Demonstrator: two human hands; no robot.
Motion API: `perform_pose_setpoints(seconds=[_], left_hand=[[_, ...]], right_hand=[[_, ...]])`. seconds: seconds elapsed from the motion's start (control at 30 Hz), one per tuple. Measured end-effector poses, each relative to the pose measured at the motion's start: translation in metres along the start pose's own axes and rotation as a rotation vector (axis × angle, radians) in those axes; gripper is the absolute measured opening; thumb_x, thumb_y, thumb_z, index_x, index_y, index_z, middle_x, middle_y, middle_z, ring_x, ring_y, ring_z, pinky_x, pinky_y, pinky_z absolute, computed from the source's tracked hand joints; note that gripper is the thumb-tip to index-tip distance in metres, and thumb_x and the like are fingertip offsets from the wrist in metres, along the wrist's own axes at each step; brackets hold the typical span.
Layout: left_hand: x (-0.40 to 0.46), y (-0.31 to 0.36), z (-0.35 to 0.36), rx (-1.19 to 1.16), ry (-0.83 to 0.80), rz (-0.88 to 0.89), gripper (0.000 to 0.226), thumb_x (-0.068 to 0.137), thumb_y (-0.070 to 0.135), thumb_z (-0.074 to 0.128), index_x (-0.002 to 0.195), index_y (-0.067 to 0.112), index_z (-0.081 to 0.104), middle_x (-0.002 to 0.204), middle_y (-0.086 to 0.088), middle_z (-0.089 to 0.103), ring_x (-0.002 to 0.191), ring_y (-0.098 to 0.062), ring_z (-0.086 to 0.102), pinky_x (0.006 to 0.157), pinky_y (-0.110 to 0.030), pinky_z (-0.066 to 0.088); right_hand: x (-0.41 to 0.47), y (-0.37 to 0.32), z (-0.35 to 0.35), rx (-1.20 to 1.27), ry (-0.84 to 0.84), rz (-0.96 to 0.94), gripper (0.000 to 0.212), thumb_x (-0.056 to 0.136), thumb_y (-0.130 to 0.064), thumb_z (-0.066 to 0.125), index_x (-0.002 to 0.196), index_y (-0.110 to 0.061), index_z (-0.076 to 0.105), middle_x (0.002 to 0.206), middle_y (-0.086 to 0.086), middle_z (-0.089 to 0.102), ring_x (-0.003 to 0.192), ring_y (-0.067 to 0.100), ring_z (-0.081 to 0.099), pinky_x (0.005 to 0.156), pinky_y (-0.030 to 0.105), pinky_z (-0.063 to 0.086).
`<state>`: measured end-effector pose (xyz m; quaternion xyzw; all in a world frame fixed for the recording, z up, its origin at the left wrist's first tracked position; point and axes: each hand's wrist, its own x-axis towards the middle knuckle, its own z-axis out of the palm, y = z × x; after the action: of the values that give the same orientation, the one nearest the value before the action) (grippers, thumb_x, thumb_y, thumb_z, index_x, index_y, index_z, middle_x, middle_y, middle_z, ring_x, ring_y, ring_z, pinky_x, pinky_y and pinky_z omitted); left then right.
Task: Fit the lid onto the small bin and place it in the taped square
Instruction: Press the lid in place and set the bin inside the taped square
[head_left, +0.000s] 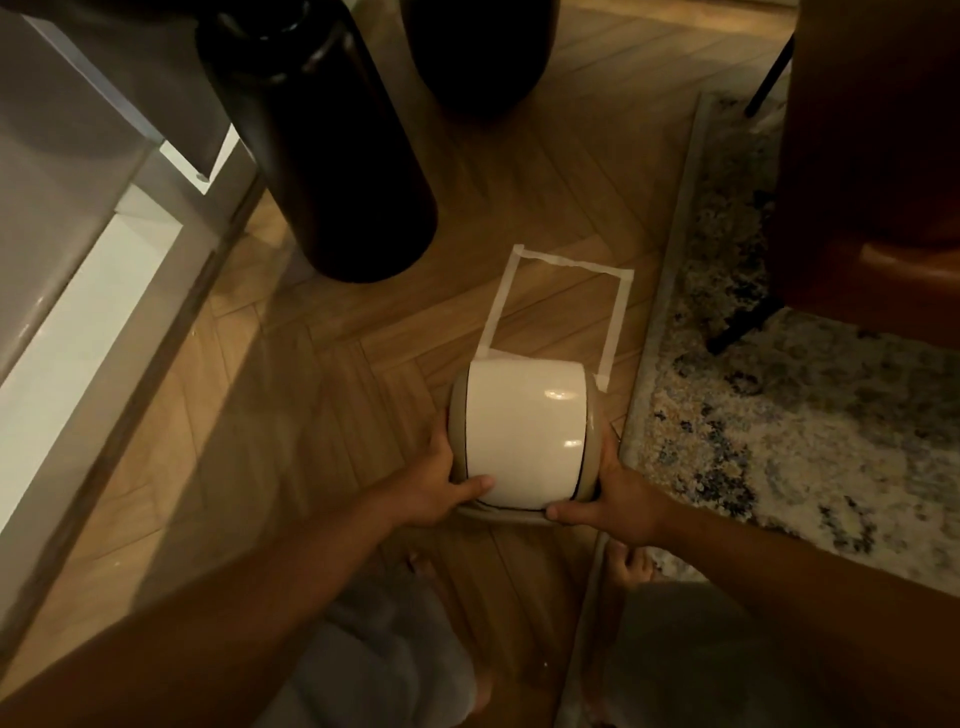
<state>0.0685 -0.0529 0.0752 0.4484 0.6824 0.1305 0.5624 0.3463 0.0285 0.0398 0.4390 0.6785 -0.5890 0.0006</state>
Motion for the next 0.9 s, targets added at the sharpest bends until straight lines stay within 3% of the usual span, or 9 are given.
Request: perform_pose_setpoints(seconds=[0.07,0.2,0.3,0.43,0.57,0.63,0.73,0.8,0.9], left_hand=[[0.008,0.004,-0.007,0.005,0.029,0.036,0.116,0.080,0.053,0.073,0.156,0.024,-0.009,0.158,0.002,0.024,0.133,-0.003,0.026,0.108,-0.022,0.023],[0.019,0.006,-0.018,0.050,0.010,0.082,0.127,0.073,0.047,0.081,0.155,0.029,-0.014,0.148,0.016,0.021,0.131,0.003,0.021,0.099,-0.006,0.019],[0.027,0.010,-0.026,0.032,0.012,0.105,0.131,0.070,0.046,0.084,0.156,0.029,-0.014,0.153,0.015,0.018,0.138,-0.001,0.019,0.109,-0.019,0.021],[0.036,0.011,-0.034,0.029,0.035,0.114,0.131,0.067,0.048,0.084,0.156,0.034,-0.012,0.158,0.013,0.021,0.139,0.000,0.022,0.108,-0.018,0.023],[0.041,0.012,-0.032,0.010,0.065,0.130,0.128,0.073,0.035,0.085,0.157,0.031,-0.011,0.160,0.008,0.022,0.142,-0.005,0.023,0.114,-0.025,0.025],[0.046,0.012,-0.036,-0.022,0.076,0.137,0.126,0.072,0.033,0.086,0.157,0.030,-0.008,0.160,0.008,0.023,0.142,-0.004,0.024,0.112,-0.023,0.025],[0.056,0.012,-0.043,-0.051,0.097,0.146,0.124,0.071,0.035,0.086,0.157,0.035,-0.002,0.155,0.013,0.026,0.139,-0.002,0.025,0.107,-0.016,0.028],[0.062,0.016,-0.043,-0.050,0.142,0.161,0.119,0.071,0.036,0.086,0.156,0.036,0.002,0.148,0.020,0.028,0.134,0.003,0.026,0.096,-0.002,0.027],[0.074,0.025,-0.041,-0.069,0.241,0.196,0.112,0.073,0.027,0.086,0.155,0.033,0.011,0.146,0.019,0.030,0.135,0.002,0.028,0.096,0.000,0.025]], right_hand=[[0.006,-0.001,-0.001,0.042,0.027,-0.026,0.152,0.069,-0.039,0.094,0.156,-0.029,-0.031,0.151,-0.017,0.041,0.138,0.001,0.043,0.107,0.009,0.037],[0.018,-0.008,-0.011,0.080,0.041,-0.051,0.151,0.067,-0.042,0.094,0.157,-0.034,-0.026,0.154,-0.013,0.043,0.137,-0.005,0.044,0.112,0.017,0.040],[0.026,-0.010,-0.019,0.086,0.044,-0.089,0.150,0.066,-0.041,0.095,0.158,-0.036,-0.023,0.155,-0.013,0.041,0.138,-0.013,0.038,0.106,0.006,0.037],[0.034,-0.014,-0.026,0.058,0.076,-0.109,0.151,0.064,-0.052,0.094,0.158,-0.039,-0.023,0.151,-0.022,0.045,0.135,-0.011,0.044,0.106,0.011,0.041],[0.039,-0.012,-0.031,0.040,0.136,-0.164,0.145,0.066,-0.054,0.091,0.161,-0.034,-0.016,0.141,-0.044,0.041,0.127,-0.025,0.042,0.095,-0.002,0.036],[0.042,-0.017,-0.032,0.036,0.140,-0.159,0.145,0.066,-0.053,0.092,0.161,-0.033,-0.015,0.146,-0.043,0.039,0.133,-0.019,0.041,0.103,0.007,0.040],[0.045,-0.023,-0.033,0.015,0.164,-0.148,0.144,0.066,-0.054,0.091,0.162,-0.032,-0.014,0.158,-0.021,0.039,0.142,-0.002,0.042,0.113,0.029,0.042],[0.047,-0.026,-0.036,-0.004,0.191,-0.151,0.142,0.068,-0.051,0.091,0.163,-0.030,-0.012,0.157,-0.020,0.039,0.144,0.005,0.042,0.112,0.031,0.043],[0.055,-0.028,-0.045,-0.011,0.224,-0.158,0.138,0.072,-0.046,0.090,0.163,-0.025,-0.012,0.157,-0.021,0.037,0.144,0.008,0.041,0.112,0.034,0.043]])
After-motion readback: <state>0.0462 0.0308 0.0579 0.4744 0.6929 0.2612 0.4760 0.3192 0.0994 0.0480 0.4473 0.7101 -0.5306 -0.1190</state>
